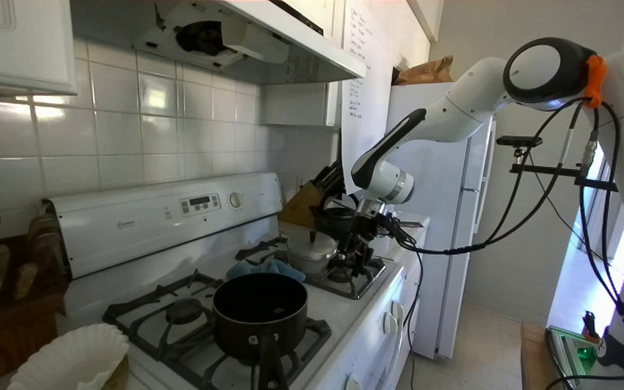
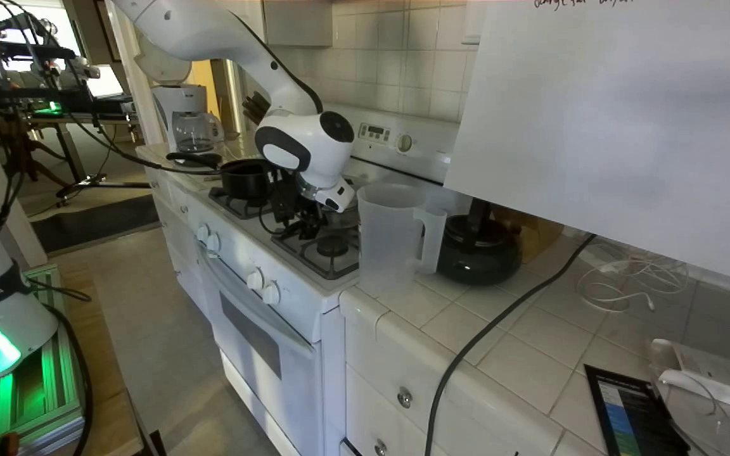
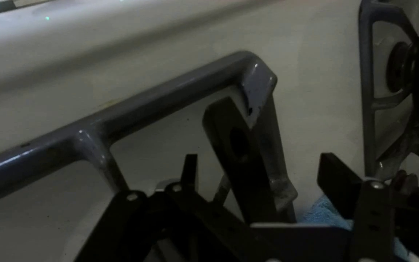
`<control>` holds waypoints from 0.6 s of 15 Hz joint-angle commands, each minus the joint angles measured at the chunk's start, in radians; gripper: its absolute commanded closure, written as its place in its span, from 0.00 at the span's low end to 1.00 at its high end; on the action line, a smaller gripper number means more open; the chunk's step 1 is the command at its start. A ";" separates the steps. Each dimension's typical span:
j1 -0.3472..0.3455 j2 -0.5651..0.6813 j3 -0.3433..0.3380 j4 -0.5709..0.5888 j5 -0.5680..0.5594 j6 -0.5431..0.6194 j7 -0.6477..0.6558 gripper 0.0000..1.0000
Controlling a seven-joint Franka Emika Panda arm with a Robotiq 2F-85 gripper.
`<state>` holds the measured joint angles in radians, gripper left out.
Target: Move the silver pot to the top left stove plate
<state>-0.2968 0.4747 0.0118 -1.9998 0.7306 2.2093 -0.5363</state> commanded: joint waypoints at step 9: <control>0.003 0.018 0.005 0.026 0.018 -0.012 -0.061 0.95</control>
<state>-0.3001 0.4914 0.0055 -1.9924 0.7294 2.2085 -0.5838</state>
